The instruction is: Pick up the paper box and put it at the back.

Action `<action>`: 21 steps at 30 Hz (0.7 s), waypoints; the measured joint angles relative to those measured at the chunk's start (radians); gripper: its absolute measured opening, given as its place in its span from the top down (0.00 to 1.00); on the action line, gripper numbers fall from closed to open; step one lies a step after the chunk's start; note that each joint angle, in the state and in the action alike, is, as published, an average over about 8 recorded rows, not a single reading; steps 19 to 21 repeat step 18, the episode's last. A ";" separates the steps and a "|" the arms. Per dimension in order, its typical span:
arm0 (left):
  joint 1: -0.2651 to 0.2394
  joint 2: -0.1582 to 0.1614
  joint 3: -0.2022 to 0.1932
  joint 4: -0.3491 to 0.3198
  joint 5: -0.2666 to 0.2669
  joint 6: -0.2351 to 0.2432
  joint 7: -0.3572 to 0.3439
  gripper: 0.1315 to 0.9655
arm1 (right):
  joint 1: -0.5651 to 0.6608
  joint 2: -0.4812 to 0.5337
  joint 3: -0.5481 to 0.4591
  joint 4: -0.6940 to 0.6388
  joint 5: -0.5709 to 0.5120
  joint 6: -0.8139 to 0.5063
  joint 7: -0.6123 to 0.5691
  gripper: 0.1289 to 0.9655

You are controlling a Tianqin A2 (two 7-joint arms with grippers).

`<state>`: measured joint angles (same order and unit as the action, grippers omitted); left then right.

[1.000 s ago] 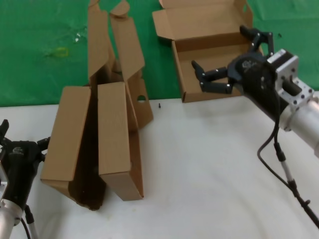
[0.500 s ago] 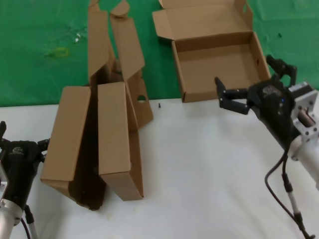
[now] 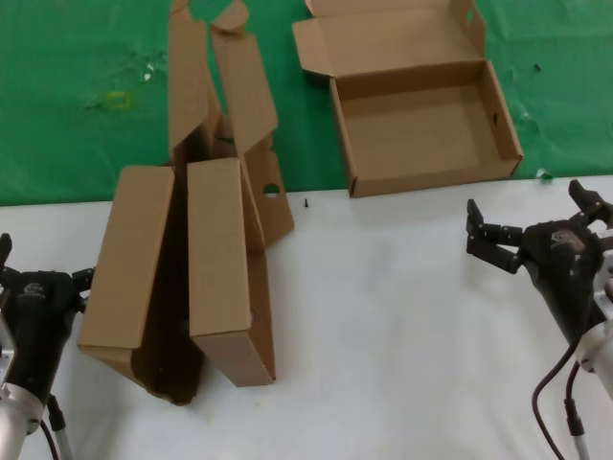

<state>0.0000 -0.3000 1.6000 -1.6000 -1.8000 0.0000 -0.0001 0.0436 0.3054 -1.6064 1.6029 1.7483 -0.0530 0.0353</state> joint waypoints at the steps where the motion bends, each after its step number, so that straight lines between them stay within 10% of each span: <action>1: 0.000 0.000 0.000 0.000 0.000 0.000 0.000 0.00 | -0.005 -0.001 0.001 0.000 0.006 0.006 -0.004 0.00; 21: 0.000 0.000 0.000 0.000 0.000 0.000 0.000 0.00 | -0.014 -0.002 0.002 -0.001 0.017 0.018 -0.012 0.00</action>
